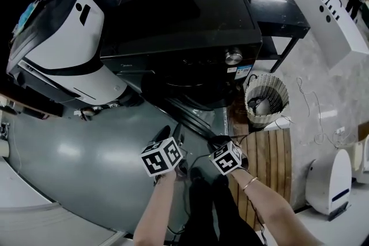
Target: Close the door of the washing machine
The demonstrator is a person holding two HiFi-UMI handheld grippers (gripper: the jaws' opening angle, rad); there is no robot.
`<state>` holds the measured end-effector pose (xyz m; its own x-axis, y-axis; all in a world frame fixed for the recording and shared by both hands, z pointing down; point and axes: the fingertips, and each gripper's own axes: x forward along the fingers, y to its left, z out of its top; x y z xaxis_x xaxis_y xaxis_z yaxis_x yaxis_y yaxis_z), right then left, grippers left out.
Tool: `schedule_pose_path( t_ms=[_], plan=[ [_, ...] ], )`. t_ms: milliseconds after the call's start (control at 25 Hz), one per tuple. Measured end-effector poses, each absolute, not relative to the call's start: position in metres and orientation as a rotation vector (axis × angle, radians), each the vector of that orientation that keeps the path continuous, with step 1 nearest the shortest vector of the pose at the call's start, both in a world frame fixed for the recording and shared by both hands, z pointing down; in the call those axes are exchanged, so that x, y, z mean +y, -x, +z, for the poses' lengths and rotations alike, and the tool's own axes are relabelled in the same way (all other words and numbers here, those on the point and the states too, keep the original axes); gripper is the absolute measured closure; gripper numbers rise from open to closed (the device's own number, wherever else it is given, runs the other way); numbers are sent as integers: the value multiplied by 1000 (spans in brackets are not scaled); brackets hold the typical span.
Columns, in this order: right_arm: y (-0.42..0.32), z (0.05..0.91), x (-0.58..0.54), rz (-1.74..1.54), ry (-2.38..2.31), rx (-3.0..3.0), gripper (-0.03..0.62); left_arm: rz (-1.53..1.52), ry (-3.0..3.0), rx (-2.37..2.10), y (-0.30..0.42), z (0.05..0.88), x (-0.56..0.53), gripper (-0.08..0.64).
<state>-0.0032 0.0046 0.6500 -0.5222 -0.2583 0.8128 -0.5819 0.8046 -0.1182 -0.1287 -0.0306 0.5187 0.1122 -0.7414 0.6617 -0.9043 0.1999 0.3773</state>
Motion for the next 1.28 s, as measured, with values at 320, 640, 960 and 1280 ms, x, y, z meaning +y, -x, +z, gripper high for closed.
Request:
schedule_pose_path(
  t_ms=[320,640,960,1280],
  plan=[
    [-7,652,-17,457,-649,-2128,500,911,-2073,-1544,110,528,-35,301],
    [-16,654,-33,448,-648,-2169,494,1755,-2494,-1122,81,550,-57,293],
    [-24,658,-46,423,-632,-2203,492,2091,-2554,-822,63,574,-71,308],
    [-34,660,-67,385,-682,-2199,483,2128,-2566,-873,56,577,-94,367]
  ],
)
